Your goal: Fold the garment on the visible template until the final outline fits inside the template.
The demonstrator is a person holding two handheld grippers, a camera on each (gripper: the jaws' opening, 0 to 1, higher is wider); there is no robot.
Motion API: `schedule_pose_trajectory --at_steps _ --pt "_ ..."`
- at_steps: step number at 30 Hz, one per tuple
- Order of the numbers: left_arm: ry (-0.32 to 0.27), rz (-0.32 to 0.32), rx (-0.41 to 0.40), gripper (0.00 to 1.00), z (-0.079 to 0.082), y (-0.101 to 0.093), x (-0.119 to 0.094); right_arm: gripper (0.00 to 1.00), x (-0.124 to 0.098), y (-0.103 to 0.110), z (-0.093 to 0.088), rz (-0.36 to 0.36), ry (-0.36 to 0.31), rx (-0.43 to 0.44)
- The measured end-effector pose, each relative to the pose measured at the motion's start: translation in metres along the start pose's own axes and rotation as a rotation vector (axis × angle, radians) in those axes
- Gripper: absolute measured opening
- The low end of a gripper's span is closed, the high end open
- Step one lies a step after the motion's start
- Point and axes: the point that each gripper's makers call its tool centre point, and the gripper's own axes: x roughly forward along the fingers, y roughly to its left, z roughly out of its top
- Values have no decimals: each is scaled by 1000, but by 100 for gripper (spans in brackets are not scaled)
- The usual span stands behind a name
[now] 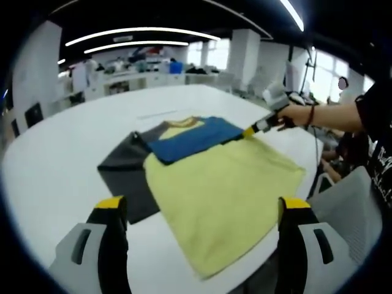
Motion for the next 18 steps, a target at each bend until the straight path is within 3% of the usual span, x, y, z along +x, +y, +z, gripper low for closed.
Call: schedule_pose_trajectory --at_steps 18 --pt "11 19 0 99 -2 6 -6 0 1 -16 -7 -85 3 15"
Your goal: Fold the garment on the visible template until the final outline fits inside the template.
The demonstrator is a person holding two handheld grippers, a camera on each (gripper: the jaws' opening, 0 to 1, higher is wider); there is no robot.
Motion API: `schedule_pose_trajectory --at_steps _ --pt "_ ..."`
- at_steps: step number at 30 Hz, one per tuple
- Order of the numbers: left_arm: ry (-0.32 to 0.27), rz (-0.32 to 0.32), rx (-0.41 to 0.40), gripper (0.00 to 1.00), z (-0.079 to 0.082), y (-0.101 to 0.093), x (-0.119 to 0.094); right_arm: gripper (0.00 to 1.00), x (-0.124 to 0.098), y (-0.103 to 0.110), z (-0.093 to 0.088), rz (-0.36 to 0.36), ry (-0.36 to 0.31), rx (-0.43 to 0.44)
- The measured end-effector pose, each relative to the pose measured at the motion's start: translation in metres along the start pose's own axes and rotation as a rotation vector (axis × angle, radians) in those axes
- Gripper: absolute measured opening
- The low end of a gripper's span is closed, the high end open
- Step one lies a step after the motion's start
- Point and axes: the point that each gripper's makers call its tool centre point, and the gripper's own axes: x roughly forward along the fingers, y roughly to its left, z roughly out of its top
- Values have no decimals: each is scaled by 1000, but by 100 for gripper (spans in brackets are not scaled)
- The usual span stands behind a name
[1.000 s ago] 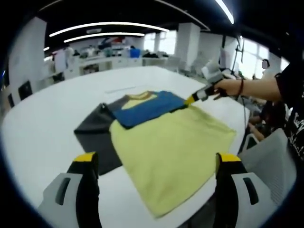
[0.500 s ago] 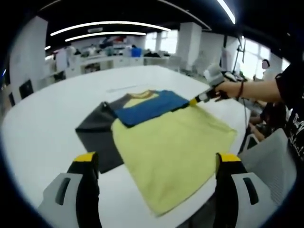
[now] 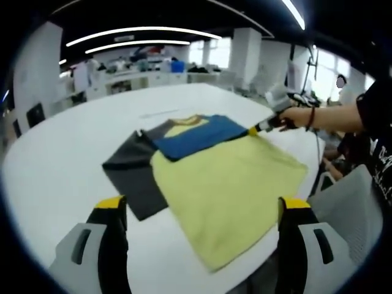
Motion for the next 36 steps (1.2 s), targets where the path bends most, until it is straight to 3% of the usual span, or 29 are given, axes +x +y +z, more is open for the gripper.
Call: schedule_pose_trajectory --at_steps 36 --pt "22 22 -10 97 -8 14 2 0 -10 -46 -7 -48 50 -12"
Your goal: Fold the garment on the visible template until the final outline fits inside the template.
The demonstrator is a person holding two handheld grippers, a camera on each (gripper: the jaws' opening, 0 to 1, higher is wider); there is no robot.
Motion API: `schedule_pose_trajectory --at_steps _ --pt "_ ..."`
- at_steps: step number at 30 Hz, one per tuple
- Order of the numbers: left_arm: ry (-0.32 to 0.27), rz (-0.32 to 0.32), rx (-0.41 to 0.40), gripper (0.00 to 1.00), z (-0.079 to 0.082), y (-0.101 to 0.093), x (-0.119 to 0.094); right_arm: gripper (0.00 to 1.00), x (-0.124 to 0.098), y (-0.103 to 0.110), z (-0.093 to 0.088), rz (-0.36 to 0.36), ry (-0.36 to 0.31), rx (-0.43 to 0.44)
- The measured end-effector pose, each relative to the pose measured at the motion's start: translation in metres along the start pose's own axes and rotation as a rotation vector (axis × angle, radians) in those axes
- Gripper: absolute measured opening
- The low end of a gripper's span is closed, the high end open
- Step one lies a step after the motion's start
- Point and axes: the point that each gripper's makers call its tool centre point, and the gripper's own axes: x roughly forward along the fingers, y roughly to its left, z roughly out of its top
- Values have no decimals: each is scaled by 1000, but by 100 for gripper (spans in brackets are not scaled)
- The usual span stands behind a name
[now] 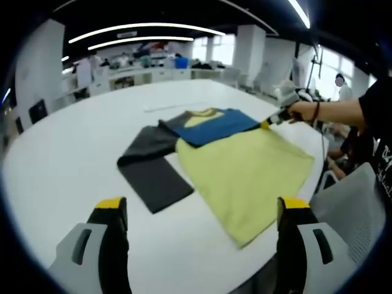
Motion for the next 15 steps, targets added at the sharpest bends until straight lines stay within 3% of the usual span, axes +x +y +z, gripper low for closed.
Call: schedule_pose_trajectory --at_steps 15 --pt "-6 35 -13 94 0 10 -1 0 -1 -13 -1 -8 10 -14"
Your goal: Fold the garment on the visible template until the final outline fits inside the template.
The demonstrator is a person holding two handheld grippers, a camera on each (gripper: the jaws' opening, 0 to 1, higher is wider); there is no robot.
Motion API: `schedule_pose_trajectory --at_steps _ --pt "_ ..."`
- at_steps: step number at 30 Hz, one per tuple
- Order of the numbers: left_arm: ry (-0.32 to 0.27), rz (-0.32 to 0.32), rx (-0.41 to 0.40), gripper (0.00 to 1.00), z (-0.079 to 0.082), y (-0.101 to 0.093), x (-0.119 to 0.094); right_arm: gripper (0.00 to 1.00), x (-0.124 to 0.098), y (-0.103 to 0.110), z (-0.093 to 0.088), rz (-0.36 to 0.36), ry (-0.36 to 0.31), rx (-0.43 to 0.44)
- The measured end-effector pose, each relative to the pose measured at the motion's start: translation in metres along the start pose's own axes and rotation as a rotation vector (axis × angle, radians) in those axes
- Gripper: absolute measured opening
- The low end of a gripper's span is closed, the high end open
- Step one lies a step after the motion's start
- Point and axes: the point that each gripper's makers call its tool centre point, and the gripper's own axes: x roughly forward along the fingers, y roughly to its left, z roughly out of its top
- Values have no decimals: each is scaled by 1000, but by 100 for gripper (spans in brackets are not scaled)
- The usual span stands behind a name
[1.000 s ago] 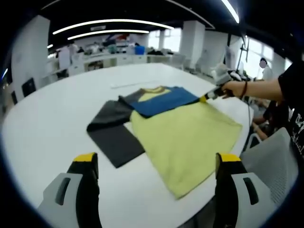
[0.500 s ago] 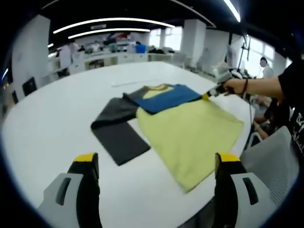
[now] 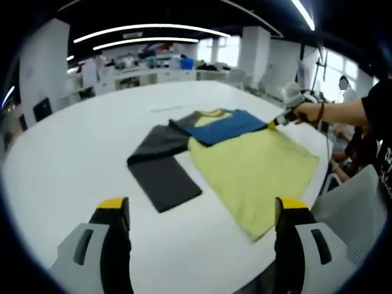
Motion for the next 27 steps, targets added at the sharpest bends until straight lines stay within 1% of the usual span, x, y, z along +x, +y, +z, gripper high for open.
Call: schedule_pose_trajectory --at_steps 5,7,9,13,16,19,22,27 --pt "-3 15 -6 94 1 6 -1 2 0 0 0 4 -4 7" --pt "-4 24 -6 93 1 9 -1 6 -1 -1 0 -13 -6 19" --pt "-25 31 -24 93 4 13 -1 13 -2 -2 1 -25 -15 16" --pt "-32 44 -23 92 6 21 -1 27 -4 1 6 -15 -37 27" --pt "-41 50 -20 92 11 27 -2 39 -7 4 10 -8 -49 20" --pt "-43 56 -14 91 15 30 -2 49 -12 10 15 18 -67 21" --pt "-46 62 2 91 19 35 -1 57 -17 17 20 39 -87 11" --pt "-50 72 24 91 28 38 1 71 -28 29 25 81 -106 6"
